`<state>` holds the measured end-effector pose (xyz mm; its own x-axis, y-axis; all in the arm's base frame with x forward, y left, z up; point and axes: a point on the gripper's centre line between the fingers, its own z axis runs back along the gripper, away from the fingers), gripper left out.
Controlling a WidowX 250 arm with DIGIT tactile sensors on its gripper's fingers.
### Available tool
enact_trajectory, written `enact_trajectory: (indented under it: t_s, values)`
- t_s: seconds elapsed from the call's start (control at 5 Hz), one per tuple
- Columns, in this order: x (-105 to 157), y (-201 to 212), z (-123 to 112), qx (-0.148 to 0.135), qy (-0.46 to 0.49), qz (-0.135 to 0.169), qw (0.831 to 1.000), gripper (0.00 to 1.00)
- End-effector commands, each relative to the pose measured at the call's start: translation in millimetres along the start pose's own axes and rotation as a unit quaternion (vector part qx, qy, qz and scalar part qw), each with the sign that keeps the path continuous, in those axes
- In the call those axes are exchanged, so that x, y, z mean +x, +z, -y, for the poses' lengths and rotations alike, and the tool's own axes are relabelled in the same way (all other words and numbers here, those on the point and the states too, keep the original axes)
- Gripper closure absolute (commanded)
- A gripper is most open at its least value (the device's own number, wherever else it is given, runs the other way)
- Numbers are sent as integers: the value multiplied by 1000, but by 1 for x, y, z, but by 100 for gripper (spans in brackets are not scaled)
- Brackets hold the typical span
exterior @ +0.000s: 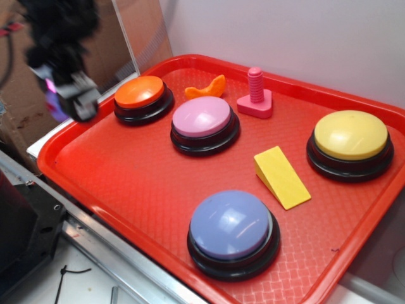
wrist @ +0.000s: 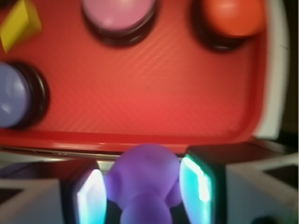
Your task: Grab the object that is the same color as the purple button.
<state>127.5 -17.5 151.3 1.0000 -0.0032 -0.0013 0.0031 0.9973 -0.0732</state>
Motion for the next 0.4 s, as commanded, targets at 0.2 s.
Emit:
enact_trajectory:
  t_s: [0.2]
  values:
    - [17,121,18,56,-54,-26,997,100]
